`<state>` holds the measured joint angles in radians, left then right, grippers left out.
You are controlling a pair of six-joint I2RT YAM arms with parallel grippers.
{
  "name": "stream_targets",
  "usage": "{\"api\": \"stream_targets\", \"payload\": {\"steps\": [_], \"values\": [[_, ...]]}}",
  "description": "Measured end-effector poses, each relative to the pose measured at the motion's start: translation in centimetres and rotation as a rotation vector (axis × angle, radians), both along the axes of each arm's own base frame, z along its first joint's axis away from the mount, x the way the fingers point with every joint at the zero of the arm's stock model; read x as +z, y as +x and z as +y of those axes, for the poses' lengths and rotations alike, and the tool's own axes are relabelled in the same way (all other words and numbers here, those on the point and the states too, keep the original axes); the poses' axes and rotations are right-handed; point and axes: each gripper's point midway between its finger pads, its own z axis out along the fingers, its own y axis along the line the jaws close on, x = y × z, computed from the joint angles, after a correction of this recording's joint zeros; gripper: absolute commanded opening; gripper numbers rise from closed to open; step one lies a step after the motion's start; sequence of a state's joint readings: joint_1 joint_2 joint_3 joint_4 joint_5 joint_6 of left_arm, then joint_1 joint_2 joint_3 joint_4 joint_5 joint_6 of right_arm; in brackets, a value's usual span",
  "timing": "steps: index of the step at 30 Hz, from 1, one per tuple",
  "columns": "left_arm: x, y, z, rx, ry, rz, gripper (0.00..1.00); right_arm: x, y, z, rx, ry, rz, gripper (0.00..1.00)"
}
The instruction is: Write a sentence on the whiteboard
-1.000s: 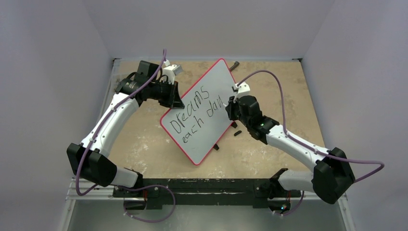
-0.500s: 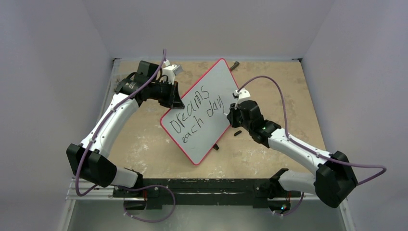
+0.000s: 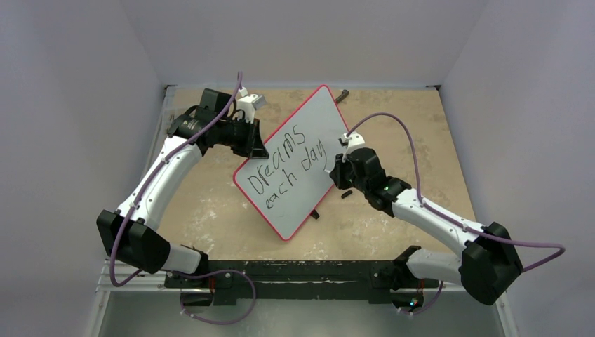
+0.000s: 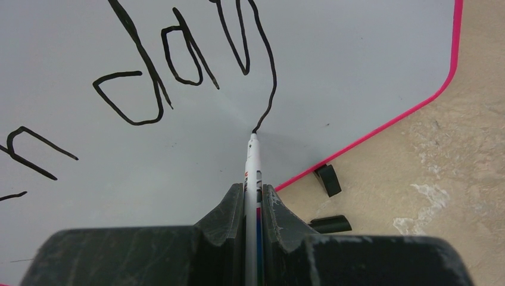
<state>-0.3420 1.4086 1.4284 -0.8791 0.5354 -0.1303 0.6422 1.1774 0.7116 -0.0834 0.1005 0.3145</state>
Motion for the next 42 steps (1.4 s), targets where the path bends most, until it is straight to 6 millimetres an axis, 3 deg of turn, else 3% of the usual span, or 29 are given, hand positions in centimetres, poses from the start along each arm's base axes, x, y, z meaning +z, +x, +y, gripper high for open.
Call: {"api": "stream_targets", "payload": {"steps": [14,19,24,31,34,37,42], "values": [[0.1,0.0,0.1,0.003,0.003,-0.004,0.0,0.7,-0.6,1.1,0.053,0.039,0.026,0.0],[0.1,0.0,0.1,0.003,0.002,-0.004,0.0,3.1,-0.3,2.5,0.095,0.092,0.001,0.0],[0.2,-0.1,0.0,-0.001,0.001,-0.006,0.0,7.1,0.2,3.7,0.125,0.149,-0.06,0.0],[0.2,-0.1,-0.1,-0.002,0.001,-0.007,0.0,14.8,-1.7,2.3,0.131,0.254,-0.215,0.0],[0.2,-0.1,-0.1,-0.002,0.001,-0.007,0.0,16.9,-2.5,1.5,0.126,0.29,-0.268,0.0],[0.2,-0.1,-0.1,-0.002,0.001,-0.007,0.0,17.4,-2.8,1.1,0.115,0.303,-0.284,0.0],[0.0,0.0,-0.1,-0.002,0.002,-0.004,0.0,15.6,-3.1,0.8,0.103,0.291,-0.252,0.0]]}}
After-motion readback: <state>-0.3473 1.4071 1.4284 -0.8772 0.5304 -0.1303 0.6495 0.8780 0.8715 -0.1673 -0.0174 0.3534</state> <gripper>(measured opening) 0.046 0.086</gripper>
